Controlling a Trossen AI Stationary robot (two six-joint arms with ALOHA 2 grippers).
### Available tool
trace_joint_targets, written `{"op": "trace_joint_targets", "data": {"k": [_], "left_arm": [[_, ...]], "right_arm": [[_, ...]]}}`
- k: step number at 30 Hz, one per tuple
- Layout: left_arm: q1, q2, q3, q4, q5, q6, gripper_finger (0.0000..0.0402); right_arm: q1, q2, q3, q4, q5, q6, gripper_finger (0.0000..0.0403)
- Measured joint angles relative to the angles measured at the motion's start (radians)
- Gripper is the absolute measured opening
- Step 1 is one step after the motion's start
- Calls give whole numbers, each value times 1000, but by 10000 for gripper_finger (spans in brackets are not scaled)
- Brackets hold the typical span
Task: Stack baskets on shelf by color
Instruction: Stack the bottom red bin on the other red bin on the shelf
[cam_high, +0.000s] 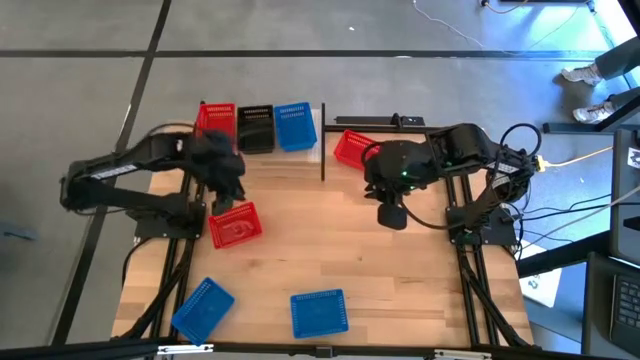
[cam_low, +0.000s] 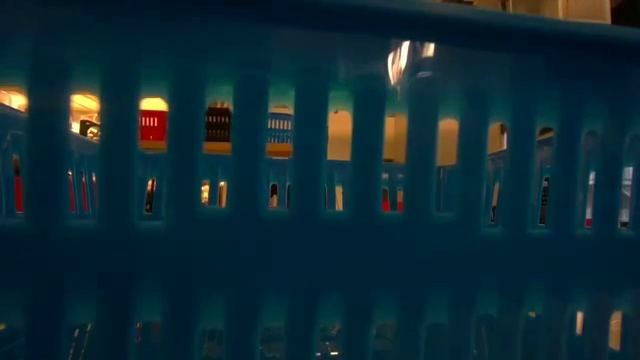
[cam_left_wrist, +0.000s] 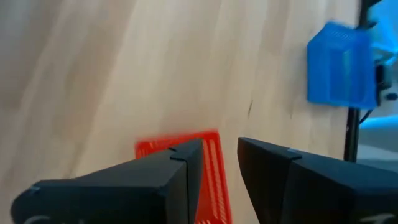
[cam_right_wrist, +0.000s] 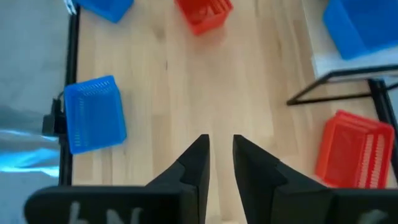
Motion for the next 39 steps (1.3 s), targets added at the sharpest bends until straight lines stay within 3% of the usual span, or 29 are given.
{"op": "trace_joint_targets", "data": {"k": [4,9,14,17,20,24,39], "left_arm": [[-155,48,0,-23,-103,-156,93],[-327,106,-17,-28,-161,-301,93],[-451,145,-145,-1,-175,-441,93],[-514,153,-241,108,-184,-435,93],[-559,153,-296,200,-231,-433,93],[-592,152,-311,202,-319,-452,93],[-658,152,-399,259,-448,-470,93]], "right_arm": [[0,-13,0,6,-60,-60,69],[0,-23,0,3,-62,-71,69],[0,-27,0,3,-62,-81,69],[0,-27,0,3,-62,-97,69],[-1,-27,0,3,-62,-100,69],[-1,-27,0,5,-62,-119,69],[0,-27,0,9,-61,-108,69]]}}
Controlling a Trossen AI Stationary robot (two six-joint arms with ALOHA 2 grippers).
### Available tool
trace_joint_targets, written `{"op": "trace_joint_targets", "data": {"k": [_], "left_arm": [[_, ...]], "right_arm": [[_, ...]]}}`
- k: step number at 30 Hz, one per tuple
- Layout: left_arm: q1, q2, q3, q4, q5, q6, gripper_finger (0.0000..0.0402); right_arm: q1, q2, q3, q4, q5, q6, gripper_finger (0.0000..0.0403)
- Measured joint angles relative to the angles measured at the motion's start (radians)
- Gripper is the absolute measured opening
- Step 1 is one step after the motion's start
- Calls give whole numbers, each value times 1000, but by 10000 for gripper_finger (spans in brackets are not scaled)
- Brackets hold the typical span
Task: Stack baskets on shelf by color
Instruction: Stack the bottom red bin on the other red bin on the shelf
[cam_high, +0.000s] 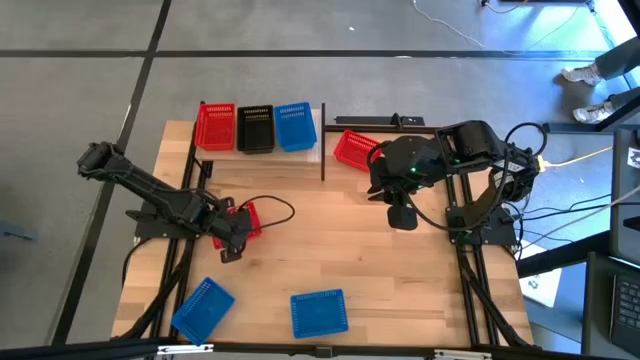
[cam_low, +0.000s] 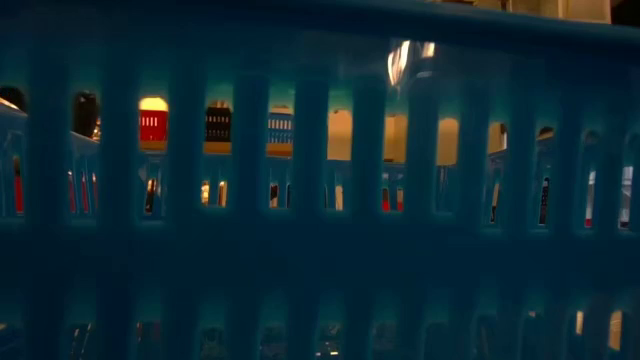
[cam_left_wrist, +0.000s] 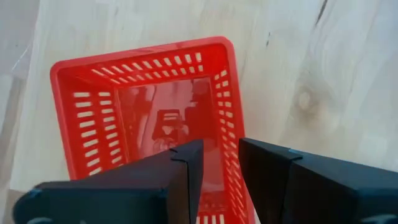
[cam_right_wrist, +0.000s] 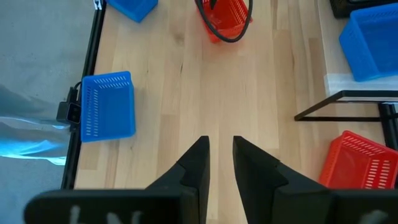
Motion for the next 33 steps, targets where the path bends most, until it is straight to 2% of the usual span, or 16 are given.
{"op": "trace_joint_targets", "data": {"k": [12,17,33], "left_arm": [[-2,0,-12,50,37,-31,93],[-12,0,-40,88,-18,-32,93],[-12,0,-116,171,-12,-78,93]], "right_arm": [[0,0,0,1,1,12,69],[0,0,0,1,1,13,69],[0,0,0,1,1,17,69]]}}
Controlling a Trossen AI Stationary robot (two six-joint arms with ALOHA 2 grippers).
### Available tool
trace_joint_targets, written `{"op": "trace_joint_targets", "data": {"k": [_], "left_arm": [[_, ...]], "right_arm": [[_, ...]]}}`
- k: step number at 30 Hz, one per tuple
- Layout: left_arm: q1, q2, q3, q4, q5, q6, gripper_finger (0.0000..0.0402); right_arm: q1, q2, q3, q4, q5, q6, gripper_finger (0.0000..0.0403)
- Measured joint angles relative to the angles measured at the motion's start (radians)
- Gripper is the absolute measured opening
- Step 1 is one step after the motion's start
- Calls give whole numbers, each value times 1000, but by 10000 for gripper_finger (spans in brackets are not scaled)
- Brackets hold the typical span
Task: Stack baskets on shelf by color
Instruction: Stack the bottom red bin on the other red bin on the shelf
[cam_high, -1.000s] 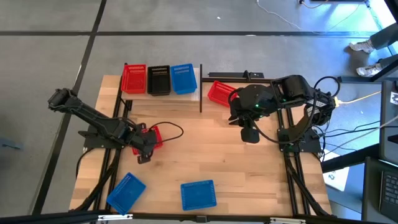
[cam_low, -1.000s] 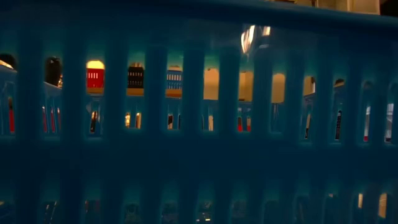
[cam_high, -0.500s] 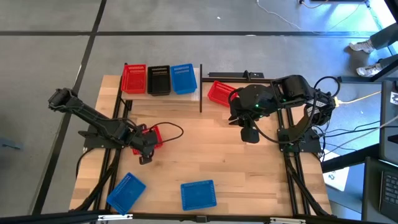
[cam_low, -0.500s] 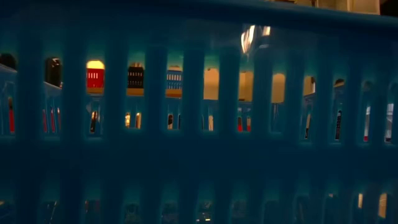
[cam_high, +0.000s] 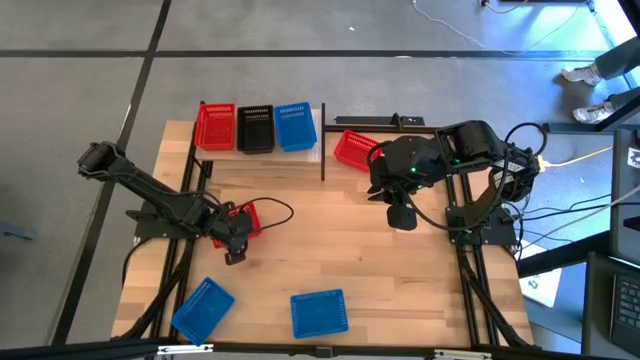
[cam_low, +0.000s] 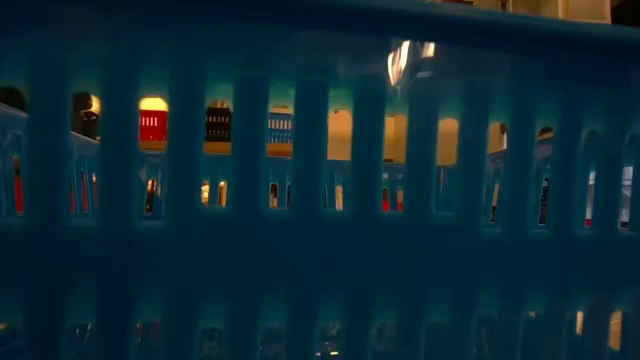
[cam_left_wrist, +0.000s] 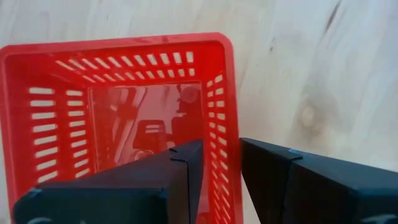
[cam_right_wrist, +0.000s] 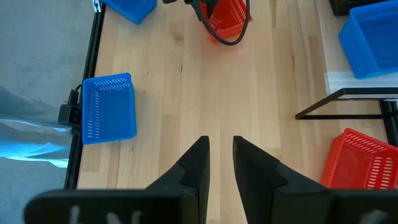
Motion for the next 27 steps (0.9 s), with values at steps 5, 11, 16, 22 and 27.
{"op": "trace_joint_targets", "data": {"k": [5,11,16,22,27], "left_arm": [[0,0,-26,2,-6,-1,93],[0,0,-82,55,0,-1,93],[0,0,-86,95,0,-2,70],[1,0,-68,103,-5,-50,7],[0,-6,34,59,-1,-55,1]], "right_arm": [[0,0,0,0,0,-1,69],[0,0,0,0,0,-2,69],[0,0,0,0,0,-1,69],[0,0,0,0,0,-1,69],[0,0,0,0,0,-4,69]]}}
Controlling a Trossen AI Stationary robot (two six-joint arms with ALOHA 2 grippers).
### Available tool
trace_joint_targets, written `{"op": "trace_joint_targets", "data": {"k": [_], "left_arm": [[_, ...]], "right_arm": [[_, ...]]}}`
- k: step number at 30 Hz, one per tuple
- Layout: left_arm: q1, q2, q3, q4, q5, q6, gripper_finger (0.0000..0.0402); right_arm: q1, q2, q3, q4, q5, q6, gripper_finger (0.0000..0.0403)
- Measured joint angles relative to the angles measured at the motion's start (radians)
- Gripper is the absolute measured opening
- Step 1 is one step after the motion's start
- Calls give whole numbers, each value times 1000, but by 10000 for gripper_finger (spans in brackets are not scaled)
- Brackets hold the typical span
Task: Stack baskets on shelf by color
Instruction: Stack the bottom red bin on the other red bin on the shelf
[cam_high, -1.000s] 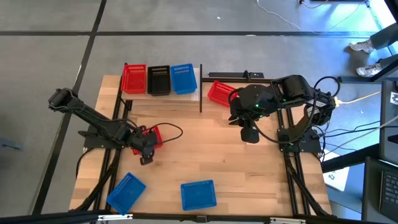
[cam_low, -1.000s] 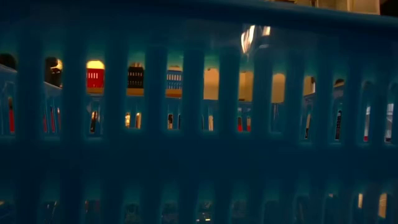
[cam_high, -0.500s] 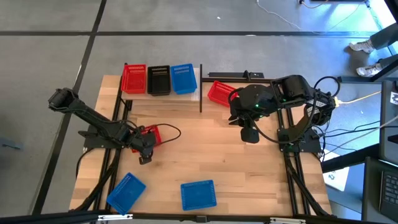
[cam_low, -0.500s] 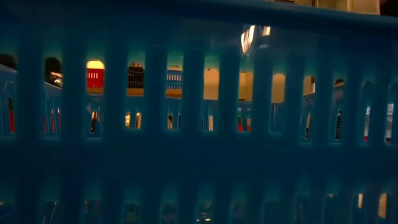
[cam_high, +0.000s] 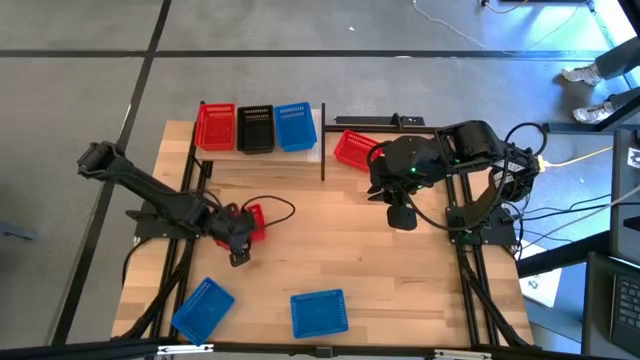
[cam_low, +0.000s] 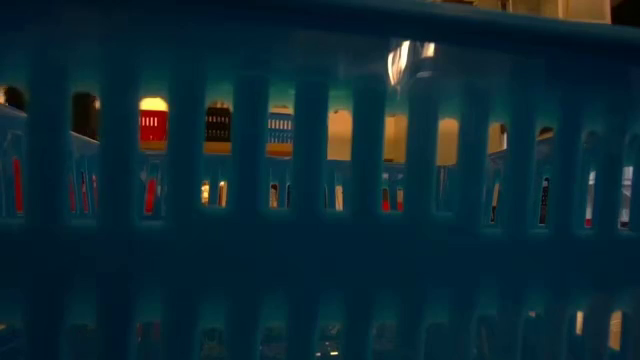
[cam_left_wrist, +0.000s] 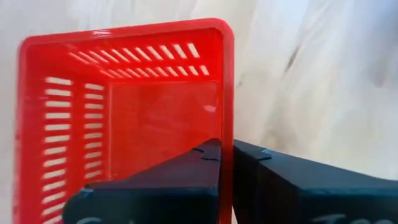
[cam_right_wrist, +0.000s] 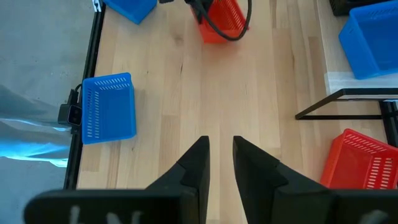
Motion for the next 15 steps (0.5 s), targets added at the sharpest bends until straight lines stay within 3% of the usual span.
{"op": "trace_joint_targets", "data": {"k": [7,15], "left_arm": [[0,0,305,-270,-70,-30,0],[40,11,713,-658,-367,-266,0]], "right_arm": [[0,0,0,0,0,-1,69],[0,0,0,0,36,-28,69]]}}
